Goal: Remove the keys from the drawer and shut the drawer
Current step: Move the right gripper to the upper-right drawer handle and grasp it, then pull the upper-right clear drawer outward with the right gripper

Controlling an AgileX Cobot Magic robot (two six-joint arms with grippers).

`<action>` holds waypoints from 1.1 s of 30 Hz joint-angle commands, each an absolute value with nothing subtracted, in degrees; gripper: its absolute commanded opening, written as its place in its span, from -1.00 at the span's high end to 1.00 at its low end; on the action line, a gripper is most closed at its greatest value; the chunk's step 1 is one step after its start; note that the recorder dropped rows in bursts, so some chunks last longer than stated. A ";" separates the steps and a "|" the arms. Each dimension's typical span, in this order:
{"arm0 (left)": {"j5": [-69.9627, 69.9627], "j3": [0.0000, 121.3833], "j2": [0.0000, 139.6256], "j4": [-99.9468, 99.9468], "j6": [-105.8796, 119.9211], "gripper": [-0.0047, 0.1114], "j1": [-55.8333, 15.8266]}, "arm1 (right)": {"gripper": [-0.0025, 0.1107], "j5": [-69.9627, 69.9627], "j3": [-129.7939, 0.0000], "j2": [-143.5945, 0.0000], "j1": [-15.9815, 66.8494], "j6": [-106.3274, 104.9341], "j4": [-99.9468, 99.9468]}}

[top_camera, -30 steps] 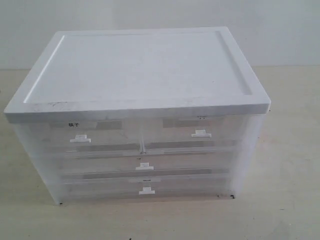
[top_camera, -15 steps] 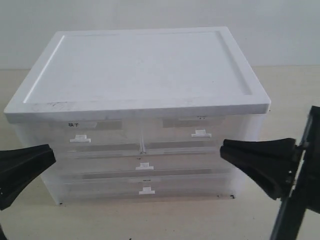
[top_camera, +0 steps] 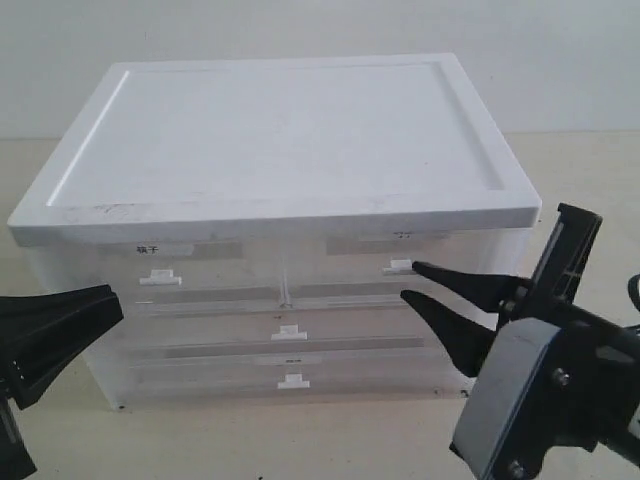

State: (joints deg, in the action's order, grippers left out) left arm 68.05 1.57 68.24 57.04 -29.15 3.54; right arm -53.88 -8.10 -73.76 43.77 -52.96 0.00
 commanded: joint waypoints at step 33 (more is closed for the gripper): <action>67.23 1.38 68.50 53.32 -26.48 0.84 3.77 | 0.96 -29.06 -15.56 -73.79 47.56 -65.04 12.13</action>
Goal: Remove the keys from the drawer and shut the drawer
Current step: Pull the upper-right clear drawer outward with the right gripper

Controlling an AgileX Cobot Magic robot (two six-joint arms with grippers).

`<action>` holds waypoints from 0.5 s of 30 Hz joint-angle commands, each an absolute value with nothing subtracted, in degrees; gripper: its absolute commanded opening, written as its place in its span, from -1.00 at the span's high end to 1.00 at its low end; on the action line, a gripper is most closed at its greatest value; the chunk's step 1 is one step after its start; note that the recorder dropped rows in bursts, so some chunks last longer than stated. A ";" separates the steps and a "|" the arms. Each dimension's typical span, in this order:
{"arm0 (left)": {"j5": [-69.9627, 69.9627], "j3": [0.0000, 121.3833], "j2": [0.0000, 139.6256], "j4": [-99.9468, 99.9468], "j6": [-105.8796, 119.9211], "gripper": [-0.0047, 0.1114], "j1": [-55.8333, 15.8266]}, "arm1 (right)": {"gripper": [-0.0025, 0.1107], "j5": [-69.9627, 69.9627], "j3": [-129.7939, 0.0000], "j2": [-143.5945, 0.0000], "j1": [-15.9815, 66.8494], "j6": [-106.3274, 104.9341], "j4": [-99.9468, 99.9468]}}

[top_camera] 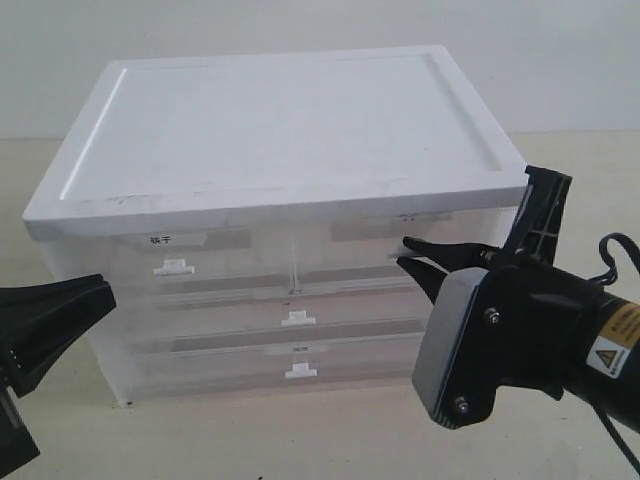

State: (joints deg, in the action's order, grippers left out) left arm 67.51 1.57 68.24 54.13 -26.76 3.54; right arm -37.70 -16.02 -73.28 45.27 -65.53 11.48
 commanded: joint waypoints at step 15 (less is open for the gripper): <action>67.23 1.38 68.50 53.32 -26.48 0.84 3.77 | 0.96 -6.88 -15.56 -60.72 51.96 -66.89 16.39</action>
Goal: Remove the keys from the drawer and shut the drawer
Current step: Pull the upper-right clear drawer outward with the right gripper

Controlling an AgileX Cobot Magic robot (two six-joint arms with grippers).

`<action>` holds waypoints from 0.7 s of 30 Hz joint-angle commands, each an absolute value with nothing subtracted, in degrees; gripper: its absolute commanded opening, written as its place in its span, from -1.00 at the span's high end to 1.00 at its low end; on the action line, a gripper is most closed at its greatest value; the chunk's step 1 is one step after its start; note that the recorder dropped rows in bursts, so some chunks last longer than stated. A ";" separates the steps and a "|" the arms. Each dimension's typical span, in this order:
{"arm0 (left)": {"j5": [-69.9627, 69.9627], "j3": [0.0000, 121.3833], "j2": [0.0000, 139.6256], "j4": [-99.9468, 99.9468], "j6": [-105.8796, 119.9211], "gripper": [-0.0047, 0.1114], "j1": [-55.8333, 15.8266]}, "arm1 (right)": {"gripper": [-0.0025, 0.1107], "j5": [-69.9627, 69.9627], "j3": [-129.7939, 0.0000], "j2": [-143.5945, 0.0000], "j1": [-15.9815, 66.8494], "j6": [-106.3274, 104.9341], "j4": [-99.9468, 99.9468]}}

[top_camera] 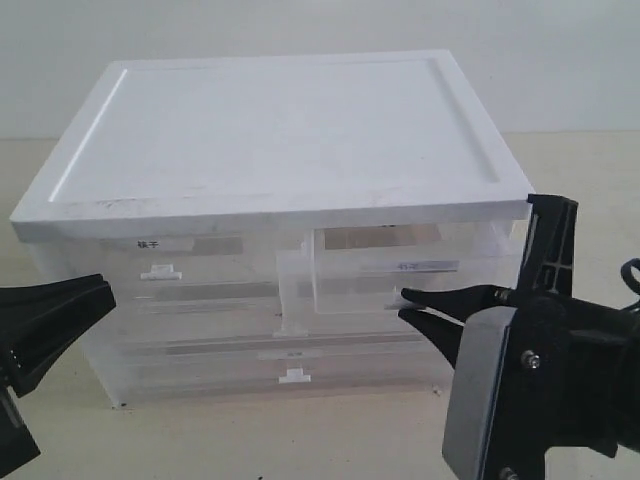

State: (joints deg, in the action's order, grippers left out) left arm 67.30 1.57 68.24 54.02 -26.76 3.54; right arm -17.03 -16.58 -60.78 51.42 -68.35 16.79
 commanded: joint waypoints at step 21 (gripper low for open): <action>67.23 1.38 68.50 53.55 -26.48 0.84 3.77 | 0.96 -0.40 -17.35 -60.59 59.52 -63.09 16.39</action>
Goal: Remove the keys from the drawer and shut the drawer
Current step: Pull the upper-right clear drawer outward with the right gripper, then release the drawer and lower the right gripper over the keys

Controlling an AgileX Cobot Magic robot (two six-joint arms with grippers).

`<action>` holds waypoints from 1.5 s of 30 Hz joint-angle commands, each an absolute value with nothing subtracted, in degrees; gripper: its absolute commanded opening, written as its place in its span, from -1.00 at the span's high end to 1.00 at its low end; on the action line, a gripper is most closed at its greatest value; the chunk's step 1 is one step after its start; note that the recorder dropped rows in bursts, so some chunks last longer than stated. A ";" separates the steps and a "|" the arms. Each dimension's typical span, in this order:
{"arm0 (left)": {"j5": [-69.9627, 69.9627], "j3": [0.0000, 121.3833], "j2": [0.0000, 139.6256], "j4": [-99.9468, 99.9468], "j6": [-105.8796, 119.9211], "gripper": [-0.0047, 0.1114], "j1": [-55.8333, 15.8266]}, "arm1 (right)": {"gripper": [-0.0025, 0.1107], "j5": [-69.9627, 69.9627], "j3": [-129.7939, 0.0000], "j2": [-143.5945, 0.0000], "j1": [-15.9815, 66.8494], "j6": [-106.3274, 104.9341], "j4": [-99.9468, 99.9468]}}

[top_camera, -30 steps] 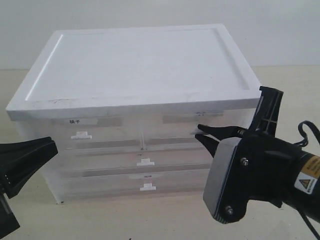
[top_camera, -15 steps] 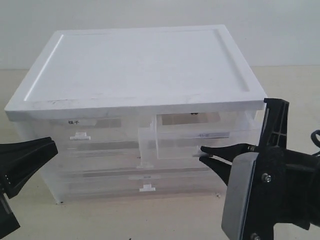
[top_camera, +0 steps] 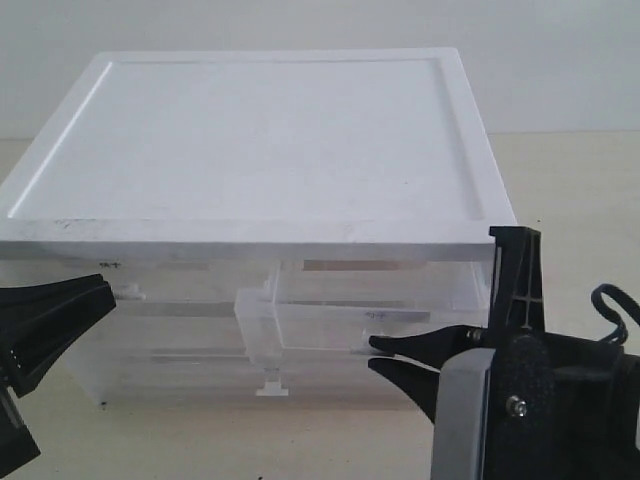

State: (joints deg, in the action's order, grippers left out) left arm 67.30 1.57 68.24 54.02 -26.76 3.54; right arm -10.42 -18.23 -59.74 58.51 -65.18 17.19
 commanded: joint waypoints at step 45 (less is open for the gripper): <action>67.59 1.38 68.50 54.82 -26.59 0.84 3.77 | 0.03 19.56 -37.83 -51.30 55.61 -24.31 2.34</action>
State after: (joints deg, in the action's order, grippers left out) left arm 67.30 1.57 68.24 54.47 -26.76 3.54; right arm 14.09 -33.64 -49.60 60.65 -30.56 7.40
